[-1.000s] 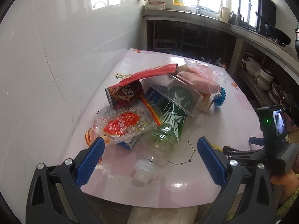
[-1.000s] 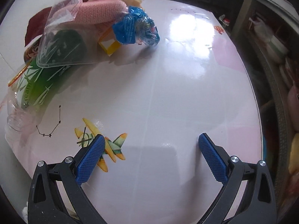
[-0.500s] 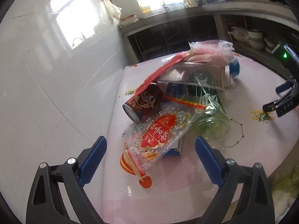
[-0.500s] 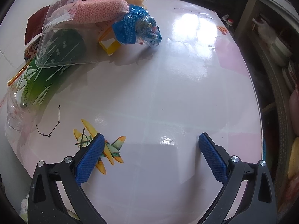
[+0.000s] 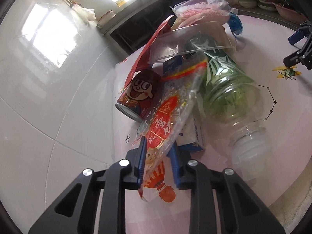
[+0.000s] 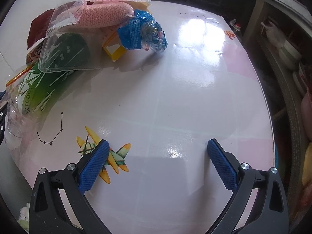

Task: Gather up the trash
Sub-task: 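Grasp a clear plastic bag with the right tool while the left tool lifts the candy wrapper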

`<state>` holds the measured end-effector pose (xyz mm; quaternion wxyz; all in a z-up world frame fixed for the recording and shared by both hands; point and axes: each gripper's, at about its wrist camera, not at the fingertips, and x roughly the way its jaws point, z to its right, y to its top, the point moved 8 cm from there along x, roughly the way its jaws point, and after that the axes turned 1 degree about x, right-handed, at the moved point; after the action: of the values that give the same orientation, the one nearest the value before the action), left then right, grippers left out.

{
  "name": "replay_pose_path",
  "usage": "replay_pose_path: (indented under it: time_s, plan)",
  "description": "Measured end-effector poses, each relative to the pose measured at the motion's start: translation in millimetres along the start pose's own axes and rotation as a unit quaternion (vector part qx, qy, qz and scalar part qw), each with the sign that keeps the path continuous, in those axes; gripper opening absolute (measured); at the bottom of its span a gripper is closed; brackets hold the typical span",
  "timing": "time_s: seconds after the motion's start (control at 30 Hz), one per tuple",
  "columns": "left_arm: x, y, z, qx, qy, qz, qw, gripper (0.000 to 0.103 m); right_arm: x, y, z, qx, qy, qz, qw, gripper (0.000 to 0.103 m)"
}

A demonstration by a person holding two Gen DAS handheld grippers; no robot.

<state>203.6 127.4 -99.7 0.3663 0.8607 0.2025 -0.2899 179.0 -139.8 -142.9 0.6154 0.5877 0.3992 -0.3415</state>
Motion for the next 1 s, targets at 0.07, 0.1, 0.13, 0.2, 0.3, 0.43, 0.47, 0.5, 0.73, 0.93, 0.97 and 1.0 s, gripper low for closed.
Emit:
replay_pose_path:
  time_s: [0.07, 0.1, 0.13, 0.2, 0.3, 0.43, 0.47, 0.5, 0.73, 0.93, 0.97, 1.0]
  plan:
    - [-1.7, 1.1, -1.7, -0.010, -0.001, 0.003, 0.9999, 0.019, -1.6, 1.5, 0.9, -0.002, 0.007, -0.015, 1.000, 0.096]
    - [-3.1, 2.0, -3.3, -0.015, 0.000, 0.006, 0.9999, 0.019, -5.9, 5.2, 2.1, 0.001, 0.016, -0.011, 1.000, 0.096]
    - [-6.1, 3.1, -4.6, -0.018, 0.000, 0.010, 0.9998, 0.018, -13.5, 12.4, 4.4, 0.007, 0.026, 0.004, 1.000, 0.095]
    - [-10.6, 4.7, -8.6, -0.032, 0.001, 0.014, 0.9994, 0.014, -34.9, 33.2, 7.7, 0.013, 0.048, 0.042, 0.998, 0.094]
    - [-24.3, 4.8, -13.3, -0.058, 0.009, 0.024, 0.9980, 0.008, -72.3, 72.6, 8.0, 0.015, 0.090, 0.107, 0.990, 0.093]
    - [-40.1, 4.6, -22.6, -0.105, 0.002, 0.042, 0.9935, 0.004, -98.1, 124.8, -11.7, -0.015, 0.156, 0.149, 0.976, 0.093]
    - [-43.7, 4.7, -23.8, -0.116, -0.001, 0.046, 0.9922, 0.003, -99.6, 136.2, -18.7, -0.028, 0.163, 0.154, 0.974, 0.093]
    - [-46.6, 4.0, -24.9, -0.123, -0.002, 0.049, 0.9912, 0.003, -99.3, 147.3, -28.1, -0.040, 0.167, 0.159, 0.972, 0.093]
    - [-75.4, -1.1, -25.1, -0.152, -0.010, 0.074, 0.9855, 0.003, -80.5, 183.7, -80.6, -0.133, 0.174, 0.160, 0.962, 0.092]
    - [-93.6, 0.9, -29.0, -0.170, -0.014, 0.091, 0.9812, 0.003, -52.5, 189.2, -98.6, -0.172, 0.114, 0.131, 0.970, 0.058]
    - [-95.2, 1.7, -28.8, -0.170, -0.012, 0.092, 0.9810, 0.003, -49.9, 184.1, -95.5, -0.169, 0.113, 0.124, 0.971, 0.042]
    - [-96.0, 1.8, -30.2, -0.170, -0.010, 0.094, 0.9808, 0.003, -49.3, 183.1, -92.7, -0.161, 0.122, 0.119, 0.972, 0.034]
